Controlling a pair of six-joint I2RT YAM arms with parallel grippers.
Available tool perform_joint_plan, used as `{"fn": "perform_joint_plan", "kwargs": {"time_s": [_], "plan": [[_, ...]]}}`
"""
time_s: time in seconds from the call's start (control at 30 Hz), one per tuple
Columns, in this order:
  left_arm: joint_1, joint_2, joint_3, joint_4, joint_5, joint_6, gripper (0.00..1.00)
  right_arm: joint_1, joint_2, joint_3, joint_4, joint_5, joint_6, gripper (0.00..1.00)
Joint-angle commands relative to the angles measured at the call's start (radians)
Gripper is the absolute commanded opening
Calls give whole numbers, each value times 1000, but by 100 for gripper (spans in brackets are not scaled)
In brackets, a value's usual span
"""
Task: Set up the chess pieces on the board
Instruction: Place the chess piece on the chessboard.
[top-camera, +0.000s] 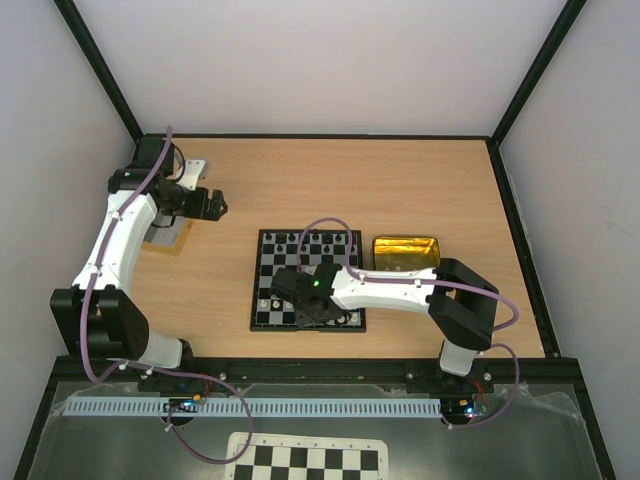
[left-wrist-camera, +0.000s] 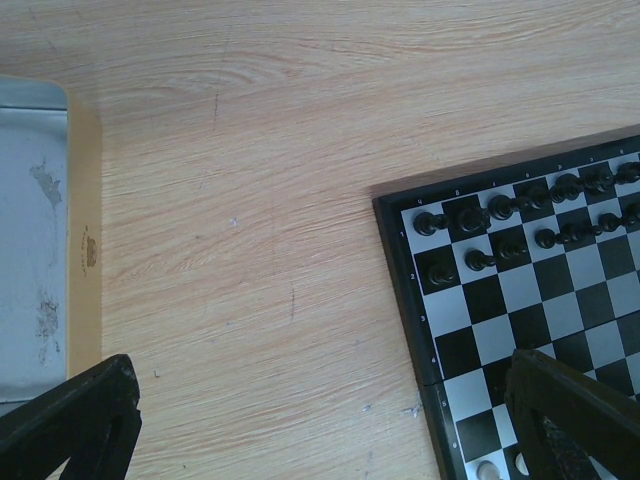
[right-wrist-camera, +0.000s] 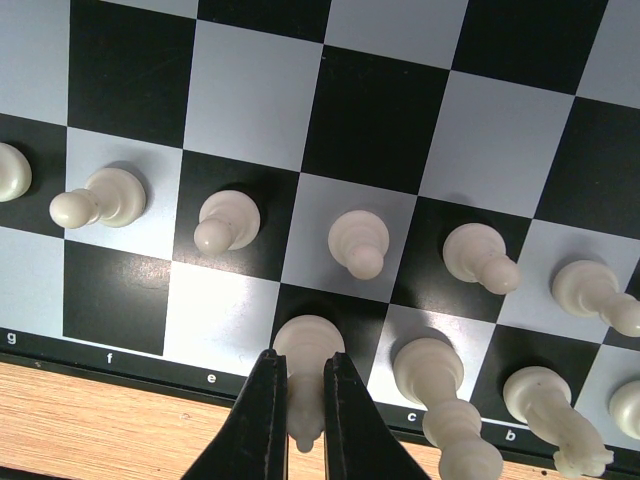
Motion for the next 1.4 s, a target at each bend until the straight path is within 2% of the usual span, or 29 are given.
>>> {"fn": "perform_joint_plan", "kwargs": {"time_s": [0.0, 0.6, 0.93, 1.37], "plan": [[-3, 10, 27, -6, 7, -6, 99, -3, -3, -10, -31, 20, 12, 2], [-2, 2, 17, -1, 10, -8, 99, -3, -15, -31, -19, 9, 21, 2], [-3, 4, 13, 0, 10, -8, 99, -3, -1, -19, -19, 4, 8, 14], [-2, 8, 16, 1, 7, -7, 99, -3, 22, 11, -22, 2, -13, 16]]}}
